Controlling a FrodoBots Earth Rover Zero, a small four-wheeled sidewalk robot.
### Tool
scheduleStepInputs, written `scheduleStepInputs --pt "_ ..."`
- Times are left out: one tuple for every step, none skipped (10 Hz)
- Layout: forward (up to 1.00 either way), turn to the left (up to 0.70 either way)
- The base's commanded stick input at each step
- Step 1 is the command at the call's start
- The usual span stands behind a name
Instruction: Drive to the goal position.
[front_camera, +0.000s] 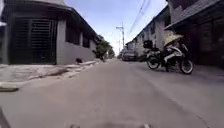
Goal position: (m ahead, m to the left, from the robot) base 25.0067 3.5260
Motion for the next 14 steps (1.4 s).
scheduleStepInputs --pt "1.00 0.02" --pt "1.00 0.02" --pt "1.00 0.02" --pt "1.00 -0.03" --pt "1.00 -0.27" --pt "1.00 -0.38" --pt "1.00 -0.38" --pt "1.00 -0.32" --pt "1.00 -0.14" --pt "1.00 0.02" --pt "1.00 0.02" --pt "1.00 0.02" --pt "1.00 0.02" --pt "1.00 0.02"
